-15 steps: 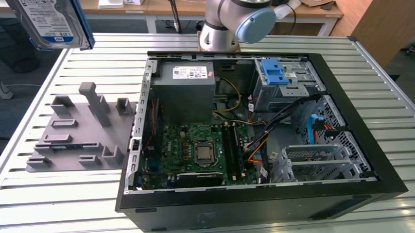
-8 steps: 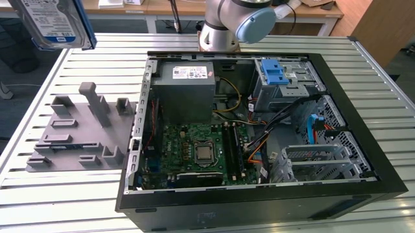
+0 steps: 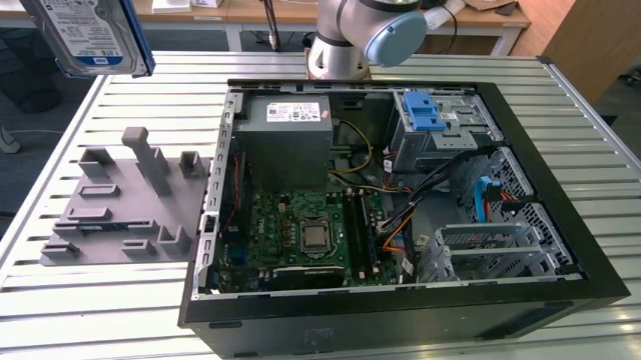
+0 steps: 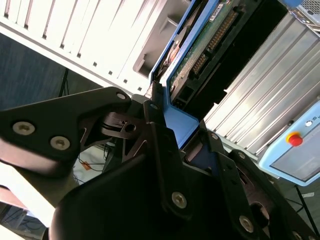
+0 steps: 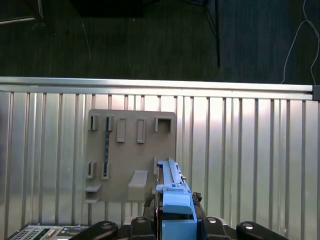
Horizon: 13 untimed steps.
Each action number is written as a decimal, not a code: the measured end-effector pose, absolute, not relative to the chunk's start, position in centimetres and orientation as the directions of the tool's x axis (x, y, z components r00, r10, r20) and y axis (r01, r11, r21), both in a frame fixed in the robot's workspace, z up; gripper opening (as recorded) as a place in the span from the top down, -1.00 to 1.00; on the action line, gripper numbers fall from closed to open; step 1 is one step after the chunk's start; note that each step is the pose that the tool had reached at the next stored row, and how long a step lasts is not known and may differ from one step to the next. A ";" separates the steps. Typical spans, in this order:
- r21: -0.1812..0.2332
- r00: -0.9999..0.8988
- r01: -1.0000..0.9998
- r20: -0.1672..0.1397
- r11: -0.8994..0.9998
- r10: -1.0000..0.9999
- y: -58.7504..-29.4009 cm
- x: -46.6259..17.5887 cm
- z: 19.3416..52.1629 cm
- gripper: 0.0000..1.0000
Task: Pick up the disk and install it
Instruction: 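Pick up the disk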
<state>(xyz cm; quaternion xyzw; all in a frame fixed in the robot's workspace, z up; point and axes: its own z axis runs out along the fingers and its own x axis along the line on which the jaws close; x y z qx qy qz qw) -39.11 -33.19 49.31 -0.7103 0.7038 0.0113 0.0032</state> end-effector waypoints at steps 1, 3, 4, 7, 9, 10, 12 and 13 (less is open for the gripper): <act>0.011 0.009 -1.000 -0.021 -0.009 -1.000 -33.2 -39.0 49.3 0.27; 0.011 0.009 -1.000 -0.021 -0.009 -1.000 -33.2 -38.8 49.3 0.27; 0.011 0.009 -1.000 -0.021 -0.009 -1.000 -33.2 -38.7 49.3 0.27; 0.011 0.009 -1.000 -0.021 -0.009 -1.000 -33.2 -38.5 49.3 0.27; 0.011 0.009 -1.000 -0.021 -0.009 -1.000 -33.2 -38.3 49.3 0.27; 0.011 0.009 -1.000 -0.021 -0.009 -1.000 -33.2 -38.3 49.3 0.27; 0.011 0.009 -1.000 -0.021 -0.009 -1.000 -33.2 -38.1 49.3 0.27; 0.011 0.009 -1.000 -0.021 -0.009 -1.000 -33.2 -38.0 49.3 0.27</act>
